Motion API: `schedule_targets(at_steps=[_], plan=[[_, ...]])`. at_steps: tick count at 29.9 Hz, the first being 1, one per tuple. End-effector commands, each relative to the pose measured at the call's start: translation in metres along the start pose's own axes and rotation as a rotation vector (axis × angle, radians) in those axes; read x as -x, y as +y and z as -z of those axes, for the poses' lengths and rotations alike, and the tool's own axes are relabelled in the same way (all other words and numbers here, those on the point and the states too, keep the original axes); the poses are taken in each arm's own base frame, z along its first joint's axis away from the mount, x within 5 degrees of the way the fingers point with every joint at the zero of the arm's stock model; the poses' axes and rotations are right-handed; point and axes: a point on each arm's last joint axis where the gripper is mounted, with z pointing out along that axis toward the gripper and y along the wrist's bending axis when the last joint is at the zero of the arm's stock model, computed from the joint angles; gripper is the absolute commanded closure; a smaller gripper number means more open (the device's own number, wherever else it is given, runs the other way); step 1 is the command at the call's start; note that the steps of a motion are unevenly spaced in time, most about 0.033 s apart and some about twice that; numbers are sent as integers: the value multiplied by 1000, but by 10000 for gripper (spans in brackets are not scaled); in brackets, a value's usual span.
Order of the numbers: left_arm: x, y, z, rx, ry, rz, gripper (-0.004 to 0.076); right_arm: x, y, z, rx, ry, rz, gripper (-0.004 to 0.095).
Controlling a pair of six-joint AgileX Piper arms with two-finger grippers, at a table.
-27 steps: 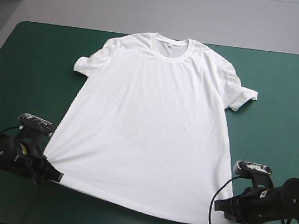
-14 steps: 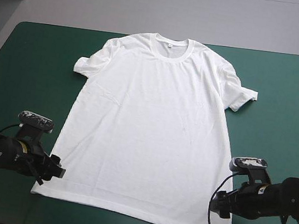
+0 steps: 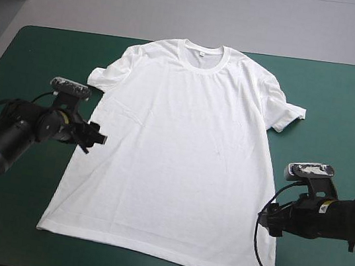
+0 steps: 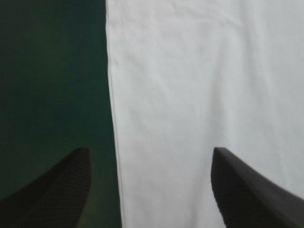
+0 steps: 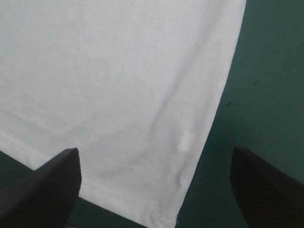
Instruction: Fold the cloth
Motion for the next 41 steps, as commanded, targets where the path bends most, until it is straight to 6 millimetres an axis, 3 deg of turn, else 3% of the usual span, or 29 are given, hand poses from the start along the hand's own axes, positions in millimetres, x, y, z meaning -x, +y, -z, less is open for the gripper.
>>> schedule_targets(at_steps=[1,6,13,19,26,28,31,37,41], plan=[[38,14,-10,-4,-148,104,202,3,4,10,10,-30,-8,98],[67,41,-43,-28,-139,164,202,3,4,11,11,-34,-11,98],[92,45,-88,-65,-113,156,202,7,4,11,8,-81,-22,98],[92,46,-127,-72,-51,165,202,9,3,11,5,-97,-46,98],[86,42,-150,-113,-8,229,204,25,-3,6,-40,-180,-84,98],[85,42,-153,-120,5,237,241,37,-5,2,-51,-195,-85,105],[84,41,-154,-123,12,235,363,59,-7,-5,-57,-213,-80,128],[82,40,-158,-126,26,187,685,112,-14,-29,-74,-220,-53,143],[76,39,-165,-133,77,177,702,141,-21,-53,-93,-183,-31,143]])
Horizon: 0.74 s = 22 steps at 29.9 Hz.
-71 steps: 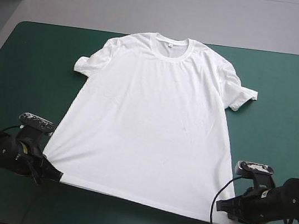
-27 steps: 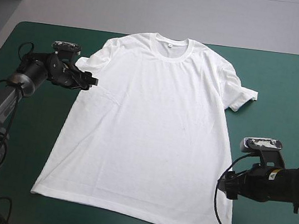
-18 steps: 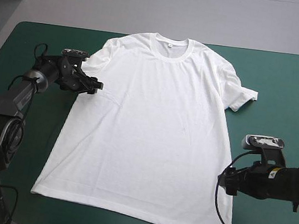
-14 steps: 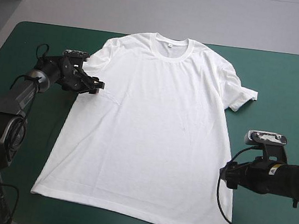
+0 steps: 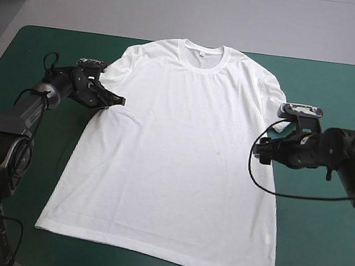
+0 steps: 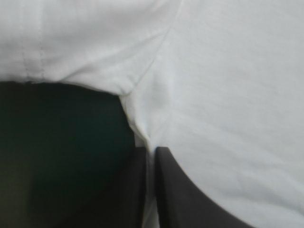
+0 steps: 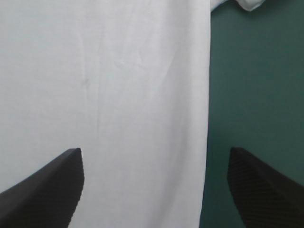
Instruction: Fold the cloth
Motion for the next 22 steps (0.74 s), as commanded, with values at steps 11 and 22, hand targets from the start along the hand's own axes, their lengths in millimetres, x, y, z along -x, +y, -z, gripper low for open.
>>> schedule_targets(at_steps=[11,22], plan=[[-2,3,9,56,63,-35,703,65,-29,-82,16,7,-38,149],[-2,3,9,54,71,-34,703,67,-37,-126,107,12,-72,536]])
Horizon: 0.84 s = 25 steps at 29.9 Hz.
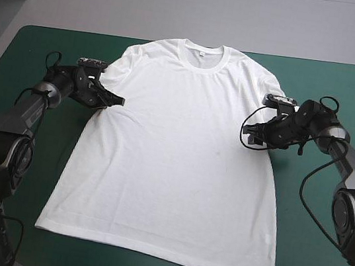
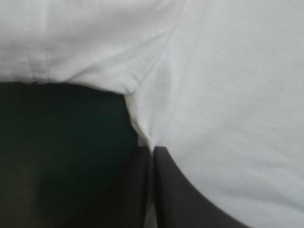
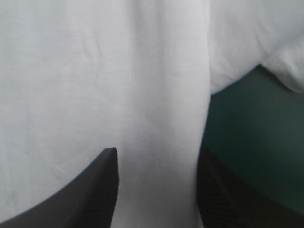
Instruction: Fold the cloth
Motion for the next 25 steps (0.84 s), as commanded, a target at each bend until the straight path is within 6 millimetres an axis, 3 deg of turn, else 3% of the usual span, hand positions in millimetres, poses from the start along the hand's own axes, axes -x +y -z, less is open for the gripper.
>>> schedule_targets(at_steps=[1,8,14,18,25], plan=[[-2,0,10,13,41,-18,703,16,7,22,33,-134,4,571],[2,1,14,19,5,-21,703,23,6,25,19,-205,22,922],[26,-3,51,26,-134,-36,703,33,16,47,41,-222,59,925],[44,-5,87,48,-203,-79,703,42,27,84,35,-286,120,925],[74,-4,181,184,-354,-179,703,52,54,185,-18,-496,245,925]])
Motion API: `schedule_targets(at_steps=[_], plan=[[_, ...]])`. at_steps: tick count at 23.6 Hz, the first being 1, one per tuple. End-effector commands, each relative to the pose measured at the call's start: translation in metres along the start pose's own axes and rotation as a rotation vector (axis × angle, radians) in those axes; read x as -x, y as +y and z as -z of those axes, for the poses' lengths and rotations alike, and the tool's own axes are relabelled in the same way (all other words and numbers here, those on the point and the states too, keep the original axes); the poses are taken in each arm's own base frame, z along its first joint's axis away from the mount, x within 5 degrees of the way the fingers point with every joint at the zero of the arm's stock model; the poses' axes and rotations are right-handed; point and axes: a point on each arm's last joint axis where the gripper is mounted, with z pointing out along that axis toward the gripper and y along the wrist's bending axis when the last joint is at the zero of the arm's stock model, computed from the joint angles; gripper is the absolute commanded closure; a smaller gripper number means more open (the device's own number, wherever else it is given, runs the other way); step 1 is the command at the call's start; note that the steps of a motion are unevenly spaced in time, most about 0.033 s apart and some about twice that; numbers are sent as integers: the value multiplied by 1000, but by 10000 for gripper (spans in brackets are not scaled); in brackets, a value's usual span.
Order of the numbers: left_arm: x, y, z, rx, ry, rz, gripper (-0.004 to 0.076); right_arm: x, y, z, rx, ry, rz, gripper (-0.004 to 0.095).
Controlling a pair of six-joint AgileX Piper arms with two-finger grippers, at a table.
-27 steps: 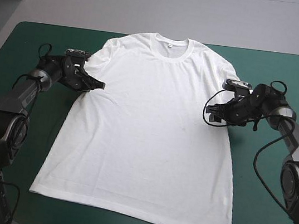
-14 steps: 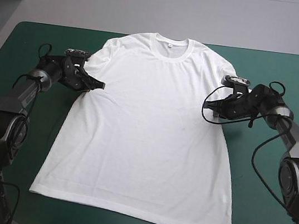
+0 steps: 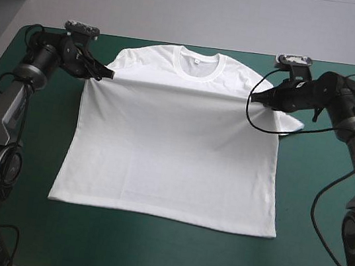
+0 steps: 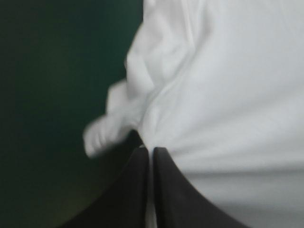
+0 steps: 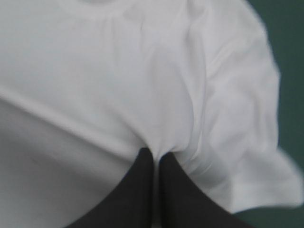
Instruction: Fold the cloth
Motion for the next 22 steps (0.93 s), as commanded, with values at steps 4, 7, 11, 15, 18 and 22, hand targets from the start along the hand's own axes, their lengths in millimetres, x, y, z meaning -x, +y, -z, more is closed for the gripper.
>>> schedule_targets(at_steps=[4,7,11,15,18,22], plan=[[49,13,133,120,-300,-41,703,45,30,123,-36,-362,104,925],[58,15,180,137,-397,-33,703,56,42,162,-35,-478,134,925],[58,14,253,154,-537,-26,703,65,61,216,-1,-638,163,925],[53,11,293,139,-635,-30,703,73,68,241,4,-740,189,925],[67,8,280,99,-706,-24,703,85,61,230,-26,-819,190,925],[89,7,248,51,-792,-29,703,105,46,195,-67,-887,180,925]])
